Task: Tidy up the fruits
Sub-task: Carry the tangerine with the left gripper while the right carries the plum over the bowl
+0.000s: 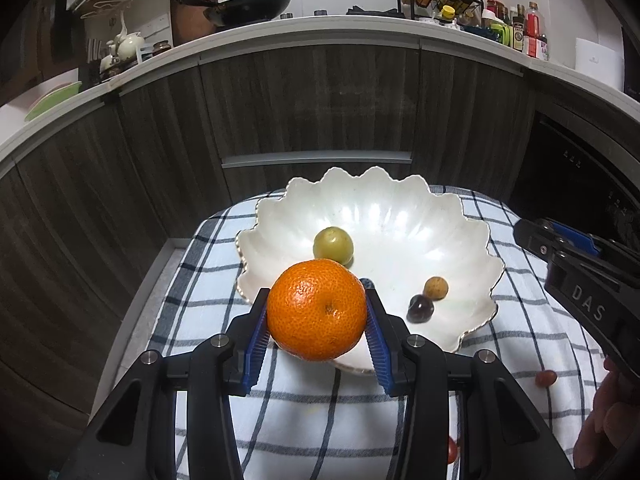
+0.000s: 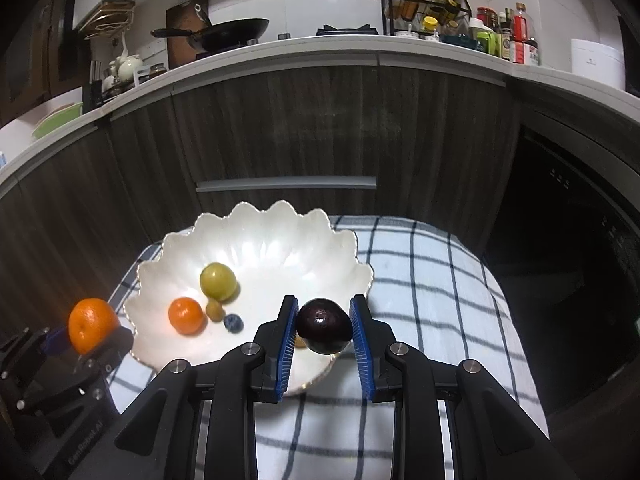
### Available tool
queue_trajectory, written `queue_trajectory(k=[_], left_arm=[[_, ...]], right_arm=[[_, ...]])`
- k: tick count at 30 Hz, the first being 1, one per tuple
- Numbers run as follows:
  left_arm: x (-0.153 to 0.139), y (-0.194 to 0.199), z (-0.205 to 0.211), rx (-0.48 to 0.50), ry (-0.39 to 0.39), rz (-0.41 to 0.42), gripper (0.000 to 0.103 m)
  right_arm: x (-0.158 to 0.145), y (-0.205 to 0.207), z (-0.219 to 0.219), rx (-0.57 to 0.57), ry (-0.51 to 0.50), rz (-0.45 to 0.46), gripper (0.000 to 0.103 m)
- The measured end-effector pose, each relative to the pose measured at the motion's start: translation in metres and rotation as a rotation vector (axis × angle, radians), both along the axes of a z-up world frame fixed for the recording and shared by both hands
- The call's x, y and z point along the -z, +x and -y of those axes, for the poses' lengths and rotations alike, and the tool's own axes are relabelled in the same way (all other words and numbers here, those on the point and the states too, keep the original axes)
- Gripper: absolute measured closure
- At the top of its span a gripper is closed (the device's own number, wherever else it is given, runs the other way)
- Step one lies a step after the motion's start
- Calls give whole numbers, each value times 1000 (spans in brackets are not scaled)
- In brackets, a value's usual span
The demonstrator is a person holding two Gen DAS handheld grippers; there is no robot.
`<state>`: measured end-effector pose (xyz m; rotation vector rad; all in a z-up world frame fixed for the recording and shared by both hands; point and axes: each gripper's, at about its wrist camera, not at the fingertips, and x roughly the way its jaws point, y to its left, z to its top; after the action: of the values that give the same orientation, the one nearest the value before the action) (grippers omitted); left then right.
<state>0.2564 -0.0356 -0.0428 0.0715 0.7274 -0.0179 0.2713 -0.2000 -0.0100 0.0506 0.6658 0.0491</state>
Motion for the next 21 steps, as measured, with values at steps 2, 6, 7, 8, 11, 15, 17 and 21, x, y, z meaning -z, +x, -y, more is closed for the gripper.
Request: queue_trajectory(k=[2, 6, 7, 8, 11, 15, 17, 21], left_arm=[[-1, 4, 1, 5, -7, -2, 59], [0, 12, 3, 17, -21, -4, 59], [0, 14, 3, 20, -27, -6, 59], [1, 17, 3, 21, -33, -9, 59], [3, 25, 4, 27, -50, -20, 59], [8, 35, 4, 33, -69, -37, 59], [11, 40, 4, 34, -77, -46, 59], [17, 47, 3, 37, -89, -61, 59]], right_arm=[[-2, 6, -1, -5, -3, 4, 75], [-3, 17, -1, -15, -1, 1, 75], [-3, 19, -1, -17, 0, -1, 75], [-2, 22, 0, -20, 1, -3, 75], [-1, 30, -1, -29, 0, -12, 75], [1, 39, -2, -43, -5, -21, 75], [3, 44, -4, -47, -7, -26, 75], [7, 52, -5, -56, -6, -37, 75]])
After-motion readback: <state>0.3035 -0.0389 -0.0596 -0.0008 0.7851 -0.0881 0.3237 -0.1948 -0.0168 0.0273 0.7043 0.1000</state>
